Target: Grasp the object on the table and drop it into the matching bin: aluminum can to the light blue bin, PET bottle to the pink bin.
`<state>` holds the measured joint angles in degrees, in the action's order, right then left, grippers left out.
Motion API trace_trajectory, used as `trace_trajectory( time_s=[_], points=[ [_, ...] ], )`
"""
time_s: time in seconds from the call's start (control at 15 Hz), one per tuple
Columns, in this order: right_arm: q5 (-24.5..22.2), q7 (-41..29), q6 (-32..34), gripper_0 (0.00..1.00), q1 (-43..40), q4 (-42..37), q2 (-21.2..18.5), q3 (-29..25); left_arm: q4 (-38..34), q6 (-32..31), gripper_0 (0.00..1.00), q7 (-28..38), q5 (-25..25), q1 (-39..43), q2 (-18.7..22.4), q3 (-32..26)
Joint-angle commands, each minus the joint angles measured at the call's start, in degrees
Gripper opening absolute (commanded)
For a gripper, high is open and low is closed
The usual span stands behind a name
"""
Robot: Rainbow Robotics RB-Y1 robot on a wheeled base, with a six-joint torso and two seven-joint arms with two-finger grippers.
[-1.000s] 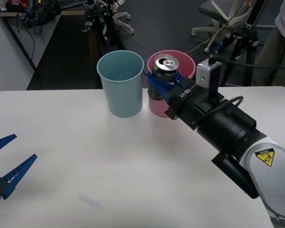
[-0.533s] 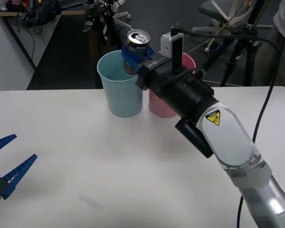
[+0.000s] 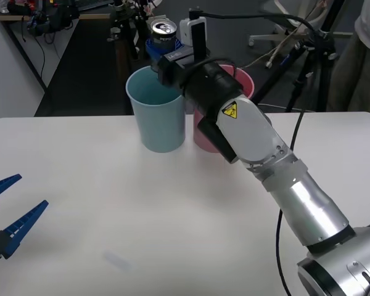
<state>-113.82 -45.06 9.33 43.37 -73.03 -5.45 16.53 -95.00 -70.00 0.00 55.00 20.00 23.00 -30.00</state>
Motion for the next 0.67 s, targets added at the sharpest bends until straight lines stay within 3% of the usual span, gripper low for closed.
trace_trajectory(
  time_s=[0.07, 0.47, 0.53, 0.6, 0.67],
  points=[
    [-0.17, 0.06, -1.42, 0.00, 4.00, 6.50, 0.97, -0.01, 0.00, 0.00, 1.00, 0.00, 0.00, 0.00, 0.00, 0.00],
    [-0.52, 0.15, -1.86, 0.00, 5.58, 9.05, 2.11, 0.08, 0.00, 0.00, 1.00, 0.00, 0.00, 0.00, 0.00, 0.00],
    [-0.52, 0.06, -1.86, 0.35, 5.58, 8.96, 2.11, 0.17, 0.00, 0.00, 1.00, 0.00, 0.00, 0.00, 0.00, 0.00],
    [-0.17, 0.15, -1.86, 0.94, 5.50, 9.05, 2.11, 0.17, 0.00, 0.00, 1.00, 0.00, 0.00, 0.00, 0.00, 0.00],
    [-0.08, 0.24, -1.86, 1.00, 5.58, 9.05, 2.11, 0.17, 0.00, 0.00, 1.00, 0.00, 0.00, 0.00, 0.00, 0.00]
  ],
)
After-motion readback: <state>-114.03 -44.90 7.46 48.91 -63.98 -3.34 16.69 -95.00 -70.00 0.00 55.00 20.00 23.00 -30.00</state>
